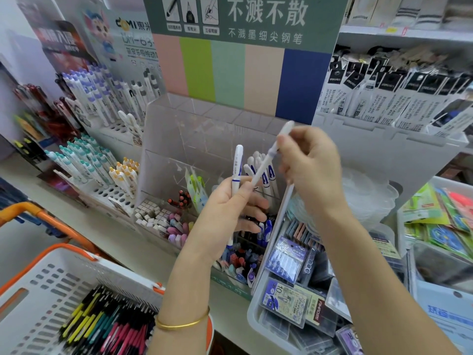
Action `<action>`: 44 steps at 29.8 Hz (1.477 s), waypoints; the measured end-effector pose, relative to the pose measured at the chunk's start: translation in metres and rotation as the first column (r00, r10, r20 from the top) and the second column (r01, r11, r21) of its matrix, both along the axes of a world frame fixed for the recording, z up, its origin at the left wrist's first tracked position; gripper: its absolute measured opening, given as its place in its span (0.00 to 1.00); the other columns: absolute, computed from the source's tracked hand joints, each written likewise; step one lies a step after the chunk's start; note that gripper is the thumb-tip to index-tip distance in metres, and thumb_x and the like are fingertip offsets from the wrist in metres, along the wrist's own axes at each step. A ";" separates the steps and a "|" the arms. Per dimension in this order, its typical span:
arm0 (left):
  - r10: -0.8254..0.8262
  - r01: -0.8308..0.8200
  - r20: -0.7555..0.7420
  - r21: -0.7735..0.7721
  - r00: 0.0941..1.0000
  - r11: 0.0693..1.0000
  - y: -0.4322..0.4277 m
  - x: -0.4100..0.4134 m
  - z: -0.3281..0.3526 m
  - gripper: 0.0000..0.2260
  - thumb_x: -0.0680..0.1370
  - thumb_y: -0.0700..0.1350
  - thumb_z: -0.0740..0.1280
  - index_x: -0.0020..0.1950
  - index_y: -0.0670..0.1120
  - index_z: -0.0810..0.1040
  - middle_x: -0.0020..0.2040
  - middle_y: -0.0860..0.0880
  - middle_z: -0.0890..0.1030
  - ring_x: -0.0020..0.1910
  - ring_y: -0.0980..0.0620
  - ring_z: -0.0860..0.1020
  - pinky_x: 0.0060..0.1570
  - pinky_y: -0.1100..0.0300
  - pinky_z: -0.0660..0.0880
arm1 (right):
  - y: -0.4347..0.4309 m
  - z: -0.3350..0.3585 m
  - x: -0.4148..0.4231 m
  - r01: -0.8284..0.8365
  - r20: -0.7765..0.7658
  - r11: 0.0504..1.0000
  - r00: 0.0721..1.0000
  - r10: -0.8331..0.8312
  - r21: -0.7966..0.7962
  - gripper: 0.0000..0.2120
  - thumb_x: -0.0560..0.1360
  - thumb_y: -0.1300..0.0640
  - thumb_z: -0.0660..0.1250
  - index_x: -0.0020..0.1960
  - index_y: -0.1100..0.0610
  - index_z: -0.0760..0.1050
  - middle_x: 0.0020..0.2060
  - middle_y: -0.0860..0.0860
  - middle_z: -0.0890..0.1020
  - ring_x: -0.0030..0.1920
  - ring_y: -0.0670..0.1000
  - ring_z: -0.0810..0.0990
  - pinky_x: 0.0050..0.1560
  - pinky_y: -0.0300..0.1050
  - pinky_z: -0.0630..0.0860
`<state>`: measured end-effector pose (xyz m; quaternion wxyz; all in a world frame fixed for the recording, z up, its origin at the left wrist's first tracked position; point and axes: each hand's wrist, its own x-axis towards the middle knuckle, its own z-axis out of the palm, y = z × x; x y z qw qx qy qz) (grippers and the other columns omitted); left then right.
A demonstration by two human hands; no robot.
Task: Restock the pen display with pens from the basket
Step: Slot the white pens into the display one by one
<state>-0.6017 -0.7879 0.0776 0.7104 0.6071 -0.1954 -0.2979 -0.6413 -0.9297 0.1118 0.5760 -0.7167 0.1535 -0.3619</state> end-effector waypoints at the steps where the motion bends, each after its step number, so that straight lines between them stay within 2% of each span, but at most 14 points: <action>1: 0.034 -0.034 -0.015 0.016 0.999 0.999 0.001 0.001 -0.001 0.08 0.83 0.44 0.58 0.59 0.45 0.74 0.38 0.47 0.82 0.31 0.53 0.79 0.26 0.62 0.76 | -0.004 0.003 0.000 0.092 0.056 0.996 0.994 -0.092 -0.001 0.04 0.77 0.58 0.65 0.44 0.51 0.73 0.37 0.50 0.79 0.34 0.47 0.77 0.34 0.43 0.73; 4: 0.109 -0.115 0.065 0.097 0.992 0.989 0.003 0.004 -0.004 0.07 0.84 0.44 0.57 0.56 0.47 0.74 0.38 0.49 0.81 0.25 0.54 0.74 0.20 0.65 0.68 | -0.010 0.005 -0.003 0.266 0.131 0.954 0.959 -0.249 -0.135 0.05 0.76 0.56 0.65 0.43 0.51 0.70 0.37 0.49 0.77 0.37 0.51 0.76 0.40 0.51 0.75; 8: 0.135 -0.146 0.089 0.125 0.987 0.981 -0.001 0.003 -0.005 0.05 0.84 0.45 0.58 0.52 0.46 0.71 0.33 0.52 0.76 0.25 0.56 0.63 0.21 0.67 0.60 | -0.005 -0.011 -0.002 0.213 -0.025 0.849 0.966 -0.257 -0.483 0.05 0.75 0.57 0.69 0.45 0.58 0.74 0.37 0.49 0.77 0.39 0.50 0.75 0.43 0.50 0.74; 10: 0.141 -0.150 0.077 0.131 0.987 0.980 -0.004 0.002 -0.004 0.07 0.84 0.47 0.57 0.51 0.46 0.71 0.33 0.52 0.76 0.25 0.56 0.64 0.22 0.67 0.61 | -0.003 -0.022 0.000 0.168 -0.111 0.744 0.944 -0.311 -0.647 0.08 0.73 0.54 0.71 0.45 0.59 0.77 0.39 0.53 0.78 0.41 0.54 0.76 0.40 0.51 0.73; 13: 0.144 -0.147 0.037 0.107 0.989 0.983 -0.006 0.002 -0.004 0.09 0.85 0.45 0.54 0.51 0.44 0.71 0.33 0.49 0.76 0.26 0.55 0.65 0.22 0.65 0.59 | 0.000 -0.033 0.003 0.172 -0.114 0.489 0.857 -0.502 -0.855 0.12 0.66 0.51 0.77 0.36 0.59 0.80 0.36 0.54 0.76 0.40 0.58 0.75 0.31 0.42 0.64; 16: 0.158 -0.160 0.035 0.082 0.987 0.984 -0.005 0.002 -0.003 0.09 0.84 0.41 0.53 0.50 0.43 0.72 0.33 0.49 0.76 0.26 0.54 0.64 0.25 0.62 0.58 | 0.003 -0.031 0.004 0.148 -0.117 0.383 0.800 -0.589 -0.912 0.12 0.64 0.51 0.78 0.33 0.58 0.80 0.34 0.54 0.75 0.39 0.58 0.74 0.31 0.42 0.60; 18: 0.149 -0.153 0.064 0.077 0.987 0.985 -0.004 0.001 -0.003 0.08 0.83 0.41 0.54 0.50 0.44 0.72 0.33 0.50 0.76 0.27 0.55 0.66 0.27 0.62 0.61 | 0.001 -0.029 0.004 0.122 -0.166 0.422 0.795 -0.583 -0.898 0.10 0.70 0.51 0.74 0.41 0.59 0.82 0.39 0.55 0.76 0.45 0.59 0.73 0.34 0.45 0.64; 22: 0.103 -0.116 0.151 0.079 0.983 0.990 -0.003 -0.001 -0.005 0.06 0.83 0.43 0.57 0.53 0.45 0.74 0.35 0.52 0.77 0.29 0.57 0.69 0.30 0.63 0.66 | -0.002 -0.016 -0.005 0.214 -0.087 0.700 0.926 -0.368 -0.681 0.06 0.75 0.57 0.69 0.48 0.58 0.83 0.41 0.53 0.79 0.45 0.55 0.76 0.39 0.48 0.72; 25: 0.052 -0.067 0.198 0.073 0.979 0.995 -0.005 -0.003 -0.005 0.06 0.83 0.45 0.60 0.55 0.45 0.75 0.36 0.51 0.77 0.31 0.57 0.71 0.32 0.62 0.68 | 0.003 -0.006 -0.009 -0.031 -0.177 0.940 0.984 -0.031 -0.341 0.06 0.75 0.57 0.69 0.51 0.55 0.83 0.40 0.47 0.82 0.42 0.46 0.79 0.46 0.46 0.77; 27: 0.033 -0.050 0.204 0.078 0.978 0.996 -0.007 -0.004 -0.005 0.06 0.82 0.46 0.61 0.54 0.46 0.76 0.37 0.51 0.77 0.32 0.57 0.72 0.33 0.63 0.70 | 0.007 -0.007 -0.010 -0.138 -0.216 0.967 0.972 0.091 -0.215 0.06 0.74 0.58 0.71 0.50 0.55 0.81 0.40 0.48 0.83 0.41 0.47 0.81 0.46 0.47 0.80; 30: 0.036 -0.052 0.193 0.080 0.980 0.995 -0.006 -0.004 -0.005 0.05 0.81 0.43 0.63 0.55 0.47 0.77 0.37 0.52 0.78 0.32 0.56 0.74 0.31 0.64 0.71 | 0.004 -0.004 -0.008 -0.025 -0.046 0.996 0.999 0.021 -0.084 0.04 0.74 0.63 0.69 0.48 0.56 0.78 0.39 0.52 0.82 0.40 0.53 0.82 0.39 0.47 0.80; 35: 0.144 -0.160 0.142 0.109 0.979 0.981 -0.001 -0.002 -0.008 0.09 0.81 0.37 0.62 0.56 0.49 0.76 0.40 0.50 0.82 0.30 0.57 0.75 0.27 0.65 0.73 | -0.012 0.008 -0.007 0.346 0.220 0.913 0.928 -0.300 -0.216 0.06 0.77 0.61 0.66 0.53 0.58 0.75 0.38 0.44 0.76 0.37 0.46 0.78 0.41 0.52 0.78; 40: 0.168 -0.185 0.145 0.112 0.975 0.976 -0.004 -0.001 -0.007 0.09 0.81 0.37 0.61 0.55 0.49 0.75 0.40 0.50 0.82 0.29 0.58 0.75 0.26 0.65 0.72 | -0.008 -0.016 -0.002 0.256 0.070 0.778 0.962 -0.265 -0.574 0.12 0.73 0.59 0.71 0.54 0.58 0.72 0.37 0.52 0.78 0.38 0.55 0.77 0.39 0.55 0.77; 44: 0.164 -0.184 0.156 0.122 0.974 0.975 -0.003 -0.002 -0.009 0.09 0.81 0.37 0.61 0.55 0.49 0.76 0.40 0.50 0.82 0.29 0.59 0.74 0.27 0.65 0.71 | -0.006 -0.039 -0.001 0.257 0.044 0.526 0.922 -0.384 -0.811 0.06 0.72 0.55 0.70 0.42 0.57 0.76 0.33 0.51 0.79 0.37 0.55 0.75 0.28 0.50 0.73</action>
